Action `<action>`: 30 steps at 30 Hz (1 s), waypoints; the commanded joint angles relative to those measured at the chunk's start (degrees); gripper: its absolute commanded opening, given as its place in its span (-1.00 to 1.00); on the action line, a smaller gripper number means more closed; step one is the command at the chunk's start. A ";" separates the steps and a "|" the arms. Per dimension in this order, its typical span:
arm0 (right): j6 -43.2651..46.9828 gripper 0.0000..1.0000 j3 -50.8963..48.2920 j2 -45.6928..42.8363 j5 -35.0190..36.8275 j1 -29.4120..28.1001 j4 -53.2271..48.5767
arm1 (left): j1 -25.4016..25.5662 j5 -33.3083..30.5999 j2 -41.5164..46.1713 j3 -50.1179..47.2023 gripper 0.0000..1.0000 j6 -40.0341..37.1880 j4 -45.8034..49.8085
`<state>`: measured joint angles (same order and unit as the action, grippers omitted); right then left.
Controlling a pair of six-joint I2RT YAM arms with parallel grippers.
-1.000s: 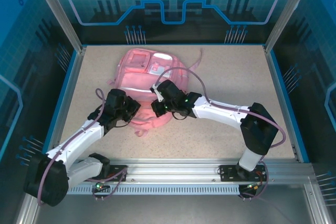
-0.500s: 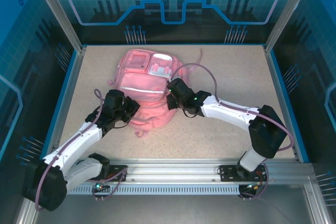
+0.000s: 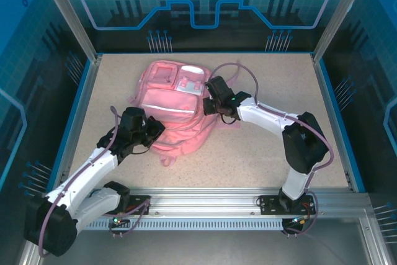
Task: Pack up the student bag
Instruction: Zip the student bag at the top-center of the table, then unzip the student bag at the top-center of the table.
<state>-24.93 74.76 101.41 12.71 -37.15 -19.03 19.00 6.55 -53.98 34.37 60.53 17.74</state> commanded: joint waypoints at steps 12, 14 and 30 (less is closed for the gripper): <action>10.64 0.48 2.56 -6.33 -28.07 6.71 -7.74 | -0.55 1.95 -1.05 13.37 0.27 -16.60 17.28; 12.00 0.50 2.93 -5.41 -33.27 6.33 -7.41 | -0.55 0.71 -2.99 15.51 0.27 -18.13 17.89; 17.45 0.60 11.55 8.21 -43.44 5.50 -8.09 | -0.60 -2.68 -19.67 25.48 0.14 -21.07 10.90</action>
<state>-10.68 84.09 108.95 -26.39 -31.11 -25.96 18.85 5.08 -71.92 57.76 41.39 30.33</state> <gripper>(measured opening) 0.800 0.574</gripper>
